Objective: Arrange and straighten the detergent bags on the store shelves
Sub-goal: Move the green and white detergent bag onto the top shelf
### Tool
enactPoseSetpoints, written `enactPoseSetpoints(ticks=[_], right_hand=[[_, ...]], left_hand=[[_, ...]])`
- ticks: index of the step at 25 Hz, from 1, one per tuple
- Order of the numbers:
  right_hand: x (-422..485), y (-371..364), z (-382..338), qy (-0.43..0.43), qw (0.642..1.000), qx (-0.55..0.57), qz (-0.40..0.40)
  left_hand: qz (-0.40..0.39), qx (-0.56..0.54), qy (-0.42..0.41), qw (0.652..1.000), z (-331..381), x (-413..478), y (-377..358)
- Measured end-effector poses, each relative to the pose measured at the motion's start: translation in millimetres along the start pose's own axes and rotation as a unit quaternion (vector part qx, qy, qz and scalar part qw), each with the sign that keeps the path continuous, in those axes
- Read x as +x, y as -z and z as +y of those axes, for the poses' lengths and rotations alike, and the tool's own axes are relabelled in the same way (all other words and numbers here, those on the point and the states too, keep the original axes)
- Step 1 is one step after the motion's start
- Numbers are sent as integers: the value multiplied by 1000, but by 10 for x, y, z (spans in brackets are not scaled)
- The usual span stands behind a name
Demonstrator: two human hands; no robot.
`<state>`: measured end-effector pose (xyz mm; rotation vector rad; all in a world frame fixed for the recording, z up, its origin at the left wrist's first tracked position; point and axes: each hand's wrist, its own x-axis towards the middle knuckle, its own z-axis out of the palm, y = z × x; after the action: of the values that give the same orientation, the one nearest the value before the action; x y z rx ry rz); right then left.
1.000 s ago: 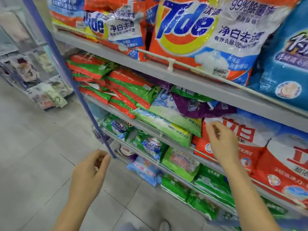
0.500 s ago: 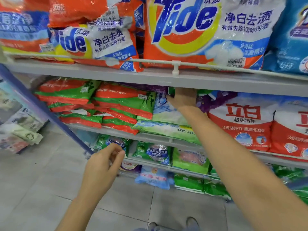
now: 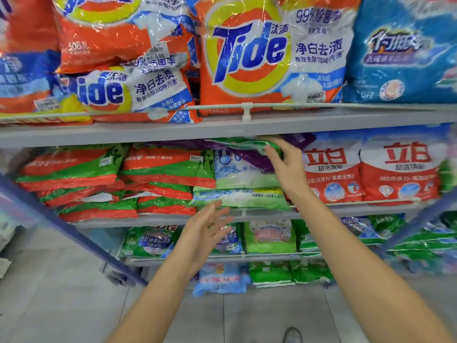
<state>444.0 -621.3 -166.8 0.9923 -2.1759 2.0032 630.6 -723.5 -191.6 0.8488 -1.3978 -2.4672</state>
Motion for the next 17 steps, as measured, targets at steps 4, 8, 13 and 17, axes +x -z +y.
enactPoseSetpoints(ticks=[4,8,13,17], right_hand=[[-491,78,-140,32,985,-13,-168],[-926,178,4,-12,930,-157,-333],[-1106,356,-90,-173,971,-42,-160],[-1007,525,-150,-381,888,257,26]], left_hand=[[-65,-240,70,966,135,401,-384],[-1,-215,93,972,-10,539,-460],[64,-123,6,990,-62,555,-407],[-8,148,-221,964,-127,216,-689]])
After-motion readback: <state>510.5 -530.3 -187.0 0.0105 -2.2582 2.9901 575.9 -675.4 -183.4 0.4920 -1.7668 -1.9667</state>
